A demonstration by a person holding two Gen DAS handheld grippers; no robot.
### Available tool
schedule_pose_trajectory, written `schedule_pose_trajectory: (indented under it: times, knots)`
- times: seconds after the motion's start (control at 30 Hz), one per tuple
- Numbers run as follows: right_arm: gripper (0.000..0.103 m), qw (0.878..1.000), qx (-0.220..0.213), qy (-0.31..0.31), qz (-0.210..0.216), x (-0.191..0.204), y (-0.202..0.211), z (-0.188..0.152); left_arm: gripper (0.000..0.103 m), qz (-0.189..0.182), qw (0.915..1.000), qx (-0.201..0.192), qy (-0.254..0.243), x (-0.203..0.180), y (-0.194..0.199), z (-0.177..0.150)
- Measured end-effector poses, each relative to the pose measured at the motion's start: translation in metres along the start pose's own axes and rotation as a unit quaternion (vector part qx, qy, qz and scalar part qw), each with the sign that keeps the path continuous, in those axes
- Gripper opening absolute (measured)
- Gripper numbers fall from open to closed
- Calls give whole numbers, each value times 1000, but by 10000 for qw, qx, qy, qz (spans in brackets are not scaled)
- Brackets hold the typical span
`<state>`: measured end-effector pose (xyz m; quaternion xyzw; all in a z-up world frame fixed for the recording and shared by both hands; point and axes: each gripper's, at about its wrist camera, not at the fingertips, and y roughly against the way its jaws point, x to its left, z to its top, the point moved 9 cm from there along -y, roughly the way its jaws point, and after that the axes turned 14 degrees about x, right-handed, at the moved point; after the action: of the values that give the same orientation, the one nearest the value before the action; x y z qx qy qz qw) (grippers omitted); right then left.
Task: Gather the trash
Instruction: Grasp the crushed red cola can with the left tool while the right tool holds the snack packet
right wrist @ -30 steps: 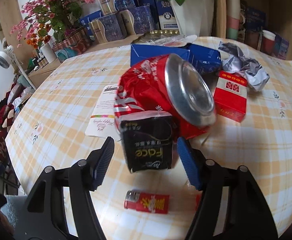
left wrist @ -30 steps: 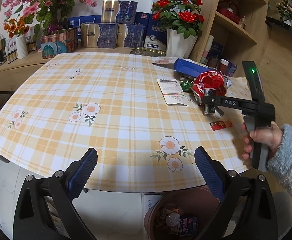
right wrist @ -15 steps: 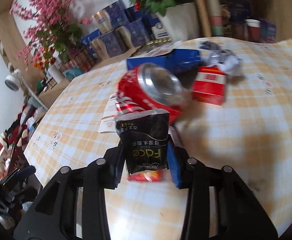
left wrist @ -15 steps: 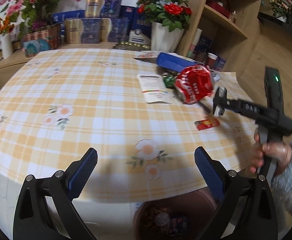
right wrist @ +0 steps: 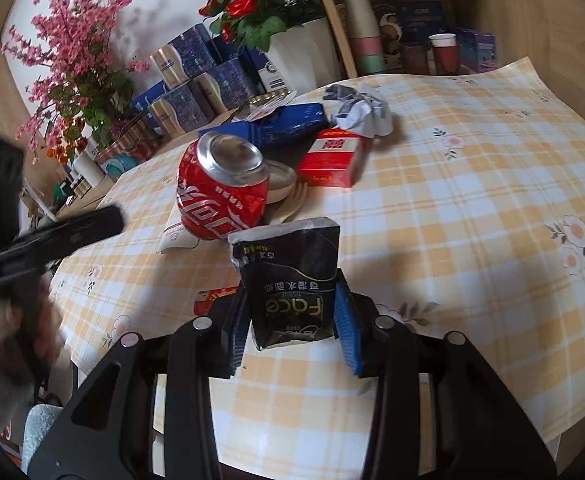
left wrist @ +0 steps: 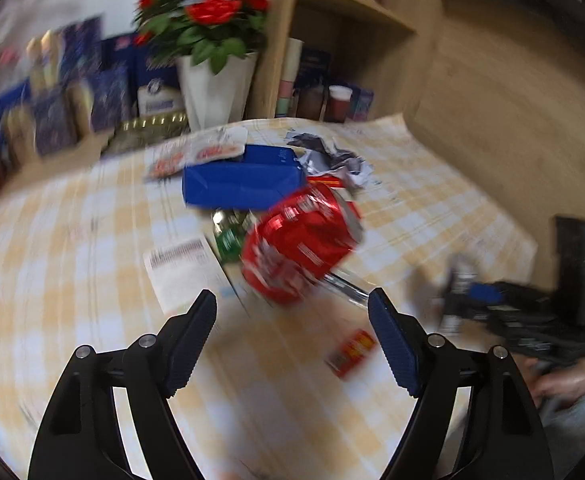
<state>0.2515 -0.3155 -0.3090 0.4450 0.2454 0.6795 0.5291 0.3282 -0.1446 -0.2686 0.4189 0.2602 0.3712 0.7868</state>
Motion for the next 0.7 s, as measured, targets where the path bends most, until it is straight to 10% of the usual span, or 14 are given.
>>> schedule_pose_trajectory:
  times: [0.47, 0.6, 0.7]
  knots:
    - [40, 9997, -54, -190, -106, -26, 7, 3, 73, -307, 9883, 759, -1285, -9, -67, 61]
    - [40, 9997, -64, -191, -117, -27, 7, 4, 63, -412, 9793, 1125, -1629, -23, -84, 55]
    - [40, 9997, -55, -204, -129, -28, 7, 3, 31, -515, 9768, 1228, -1679, -29, -88, 49]
